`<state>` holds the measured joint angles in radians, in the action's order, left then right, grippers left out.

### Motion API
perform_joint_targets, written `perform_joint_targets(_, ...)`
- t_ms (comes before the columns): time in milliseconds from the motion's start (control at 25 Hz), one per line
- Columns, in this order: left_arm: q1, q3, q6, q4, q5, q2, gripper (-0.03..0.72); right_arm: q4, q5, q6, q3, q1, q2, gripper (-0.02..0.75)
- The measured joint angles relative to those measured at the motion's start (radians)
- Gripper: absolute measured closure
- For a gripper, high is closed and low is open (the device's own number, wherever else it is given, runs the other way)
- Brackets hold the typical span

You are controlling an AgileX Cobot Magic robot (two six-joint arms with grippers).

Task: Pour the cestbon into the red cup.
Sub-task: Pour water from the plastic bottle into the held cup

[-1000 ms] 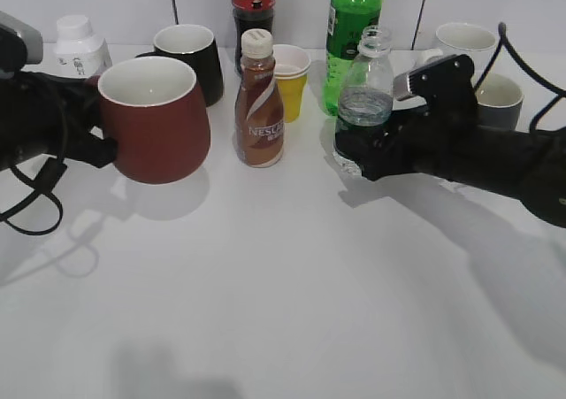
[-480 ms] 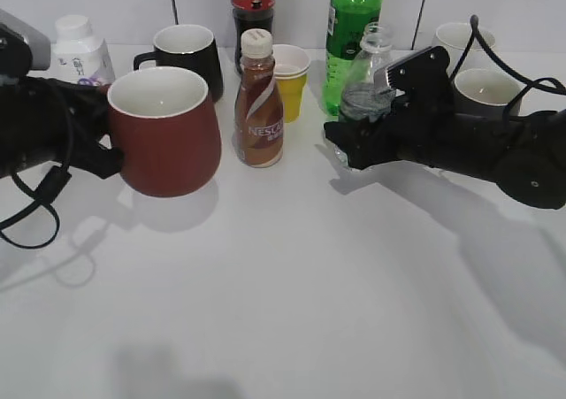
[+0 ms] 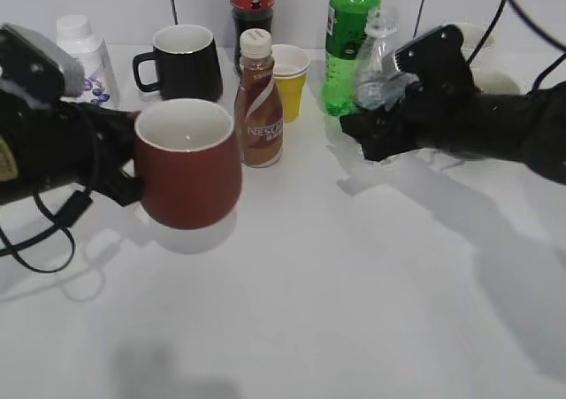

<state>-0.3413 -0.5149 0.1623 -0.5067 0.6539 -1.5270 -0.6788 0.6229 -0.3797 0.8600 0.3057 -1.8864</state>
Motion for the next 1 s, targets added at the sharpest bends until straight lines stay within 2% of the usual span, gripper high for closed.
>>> perform_joint_targets(280,-0.057,0.0,0.0,-0.001,0.171,-0.094,0.645,-0.278,-0.003,-0.002,-0.033,0.037,0.181,0.259)
perform_joint_targets(480,-0.06,-0.017,0.0,-0.008,0.2,-0.121,0.645,-0.383,0.0,0.095,-0.033,0.105,0.208,0.259)
perform_joint_targets(760,-0.064,-0.079,0.0,-0.096,0.198,-0.122,0.645,-0.321,-0.002,0.374,-0.033,0.147,0.208,0.259)
perform_joint_targets(1000,-0.121,-0.09,0.0,-0.123,0.195,-0.122,0.645,-0.234,-0.003,0.594,-0.033,0.147,0.208,0.259)
